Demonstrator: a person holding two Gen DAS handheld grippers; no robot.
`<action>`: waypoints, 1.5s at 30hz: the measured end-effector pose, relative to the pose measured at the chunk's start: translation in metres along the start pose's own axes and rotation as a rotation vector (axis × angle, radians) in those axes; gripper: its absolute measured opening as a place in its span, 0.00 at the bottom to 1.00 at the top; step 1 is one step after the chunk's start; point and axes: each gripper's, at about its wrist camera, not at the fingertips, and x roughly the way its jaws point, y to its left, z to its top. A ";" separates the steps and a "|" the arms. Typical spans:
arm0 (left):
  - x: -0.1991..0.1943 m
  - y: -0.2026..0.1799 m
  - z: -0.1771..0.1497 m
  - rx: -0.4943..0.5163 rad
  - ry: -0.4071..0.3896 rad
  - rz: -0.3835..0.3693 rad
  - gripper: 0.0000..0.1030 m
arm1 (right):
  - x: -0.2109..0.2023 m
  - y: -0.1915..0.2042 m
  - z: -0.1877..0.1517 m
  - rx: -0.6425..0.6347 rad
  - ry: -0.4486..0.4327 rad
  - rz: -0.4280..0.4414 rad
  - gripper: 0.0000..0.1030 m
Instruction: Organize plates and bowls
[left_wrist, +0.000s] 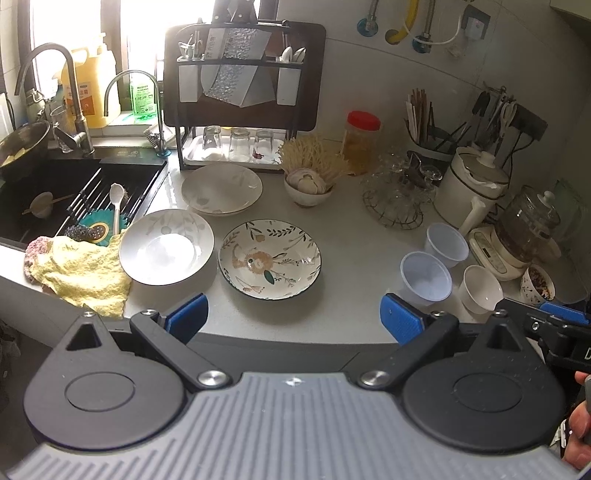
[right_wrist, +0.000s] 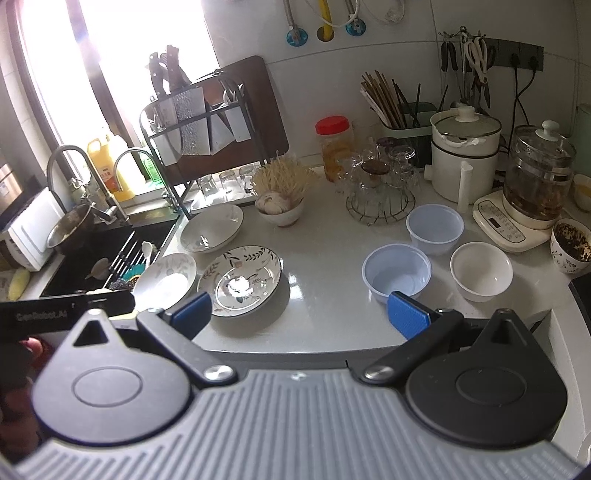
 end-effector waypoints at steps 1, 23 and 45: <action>0.000 0.000 0.000 0.001 0.000 -0.001 0.98 | 0.000 0.000 0.000 0.001 0.000 -0.001 1.00; -0.005 0.008 -0.004 0.002 0.001 0.014 0.98 | -0.002 0.001 -0.004 -0.009 -0.021 0.006 1.00; -0.007 0.043 -0.005 -0.005 -0.003 -0.011 0.98 | 0.002 0.036 -0.009 -0.002 -0.017 0.014 1.00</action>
